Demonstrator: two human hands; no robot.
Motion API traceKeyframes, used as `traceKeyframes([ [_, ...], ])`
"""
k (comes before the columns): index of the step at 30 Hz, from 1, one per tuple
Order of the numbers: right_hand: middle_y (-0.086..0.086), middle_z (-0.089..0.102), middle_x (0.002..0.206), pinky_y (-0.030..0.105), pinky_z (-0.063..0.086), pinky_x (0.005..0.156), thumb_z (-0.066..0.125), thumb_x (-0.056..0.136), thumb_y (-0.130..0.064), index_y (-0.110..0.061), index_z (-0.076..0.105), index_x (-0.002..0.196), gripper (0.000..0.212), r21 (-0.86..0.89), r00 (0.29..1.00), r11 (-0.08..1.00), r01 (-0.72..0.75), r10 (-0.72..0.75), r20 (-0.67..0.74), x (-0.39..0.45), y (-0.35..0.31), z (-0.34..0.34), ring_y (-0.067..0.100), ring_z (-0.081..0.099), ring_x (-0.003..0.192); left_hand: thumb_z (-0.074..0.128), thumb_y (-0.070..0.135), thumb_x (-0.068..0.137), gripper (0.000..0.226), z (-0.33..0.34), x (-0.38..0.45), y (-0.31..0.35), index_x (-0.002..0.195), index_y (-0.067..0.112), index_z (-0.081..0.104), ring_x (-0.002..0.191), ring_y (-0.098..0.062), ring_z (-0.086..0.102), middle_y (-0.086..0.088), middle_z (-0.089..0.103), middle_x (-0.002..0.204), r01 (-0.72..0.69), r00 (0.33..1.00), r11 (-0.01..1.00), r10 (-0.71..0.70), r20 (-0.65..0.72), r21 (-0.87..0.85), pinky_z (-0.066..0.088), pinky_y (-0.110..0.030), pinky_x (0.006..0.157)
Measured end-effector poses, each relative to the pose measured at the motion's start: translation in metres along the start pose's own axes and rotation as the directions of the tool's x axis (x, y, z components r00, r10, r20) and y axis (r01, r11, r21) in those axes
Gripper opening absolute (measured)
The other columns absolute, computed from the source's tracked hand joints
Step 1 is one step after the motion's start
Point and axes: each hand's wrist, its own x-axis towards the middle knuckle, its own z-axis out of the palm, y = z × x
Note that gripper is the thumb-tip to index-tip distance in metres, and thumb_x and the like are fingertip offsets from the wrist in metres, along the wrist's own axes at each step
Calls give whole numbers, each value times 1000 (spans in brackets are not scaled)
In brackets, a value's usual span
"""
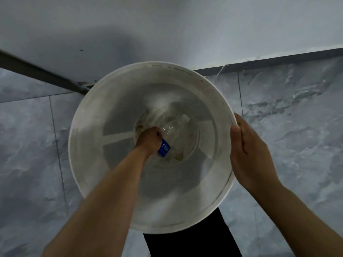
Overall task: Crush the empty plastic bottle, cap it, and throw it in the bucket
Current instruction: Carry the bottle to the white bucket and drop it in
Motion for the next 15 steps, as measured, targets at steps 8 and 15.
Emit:
traceKeyframes([
  [8, -8, 55, 124, 25, 34, 70, 8, 81, -57, -38, 36, 132, 61, -3, 993, 1000, 26, -26, -118, 0, 12, 10, -12, 34, 84, 38, 8, 96, 31, 35, 58, -22, 121, 2, 55, 115, -32, 53, -19, 55, 130, 32, 999, 999, -33, 43, 28, 44, -35, 94],
  [15, -19, 46, 107, 16, 34, 66, 10, 78, -56, -36, 39, 132, 64, 2, 987, 999, 53, -52, -151, 0, 14, 11, -18, 31, 78, 42, 15, 96, 41, 47, 66, -28, 135, 5, 40, 124, -31, 47, -18, 47, 139, 58, 996, 994, -65, 65, 97, 40, -36, 104],
])
